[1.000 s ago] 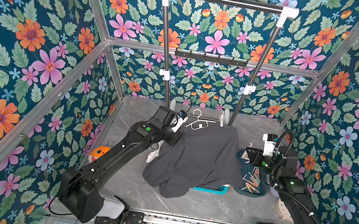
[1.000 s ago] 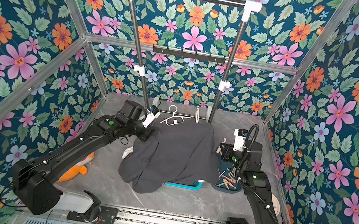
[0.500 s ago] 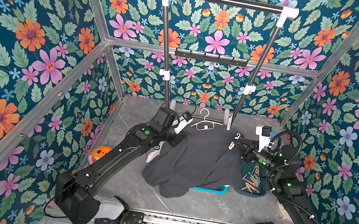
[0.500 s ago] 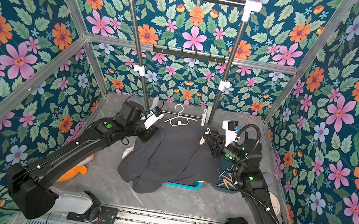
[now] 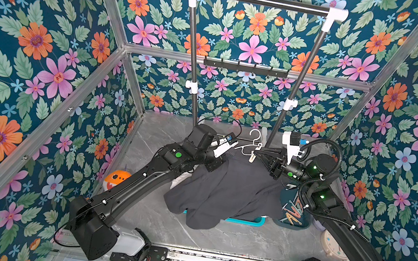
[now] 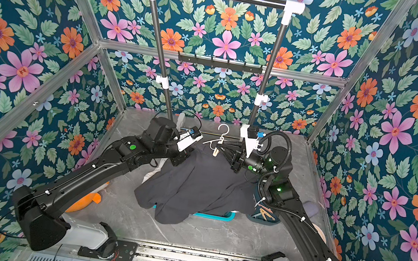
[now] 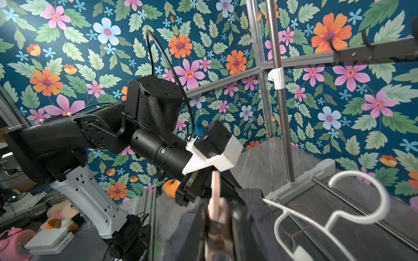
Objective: Use clothespins to secure the t-shirt on both sides of the hanger
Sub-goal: Clamp the T-shirt on the hanger.
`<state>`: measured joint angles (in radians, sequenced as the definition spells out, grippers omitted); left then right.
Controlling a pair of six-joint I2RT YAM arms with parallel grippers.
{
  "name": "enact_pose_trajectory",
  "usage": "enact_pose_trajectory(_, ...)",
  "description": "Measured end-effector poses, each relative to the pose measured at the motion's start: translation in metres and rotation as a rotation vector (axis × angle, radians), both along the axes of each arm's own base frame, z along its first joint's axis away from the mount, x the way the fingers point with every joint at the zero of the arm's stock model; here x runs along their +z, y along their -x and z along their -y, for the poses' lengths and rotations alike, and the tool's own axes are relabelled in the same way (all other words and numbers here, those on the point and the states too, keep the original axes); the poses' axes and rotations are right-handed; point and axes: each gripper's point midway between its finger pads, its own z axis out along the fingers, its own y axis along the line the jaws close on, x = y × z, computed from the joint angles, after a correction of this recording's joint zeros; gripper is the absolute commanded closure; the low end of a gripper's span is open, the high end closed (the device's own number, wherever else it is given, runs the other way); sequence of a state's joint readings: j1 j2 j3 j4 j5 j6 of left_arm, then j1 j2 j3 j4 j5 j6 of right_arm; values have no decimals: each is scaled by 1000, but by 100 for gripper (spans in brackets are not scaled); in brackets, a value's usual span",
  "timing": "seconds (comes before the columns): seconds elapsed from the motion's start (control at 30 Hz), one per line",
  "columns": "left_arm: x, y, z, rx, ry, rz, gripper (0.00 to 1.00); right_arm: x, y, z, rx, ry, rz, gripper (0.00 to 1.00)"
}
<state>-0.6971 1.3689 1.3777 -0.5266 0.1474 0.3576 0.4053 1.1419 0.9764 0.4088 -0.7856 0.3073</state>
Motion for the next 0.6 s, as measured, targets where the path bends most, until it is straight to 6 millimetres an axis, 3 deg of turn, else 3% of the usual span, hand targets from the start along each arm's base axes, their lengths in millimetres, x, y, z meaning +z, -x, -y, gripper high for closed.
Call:
enact_pose_trajectory(0.23,18,8,5,-45,5,49,100,0,-7,-12,40,-14,42,100)
enact_pose_trajectory(0.6,23,14,14,-102,11,55,100,11,-11,-21,90,-37,117,100)
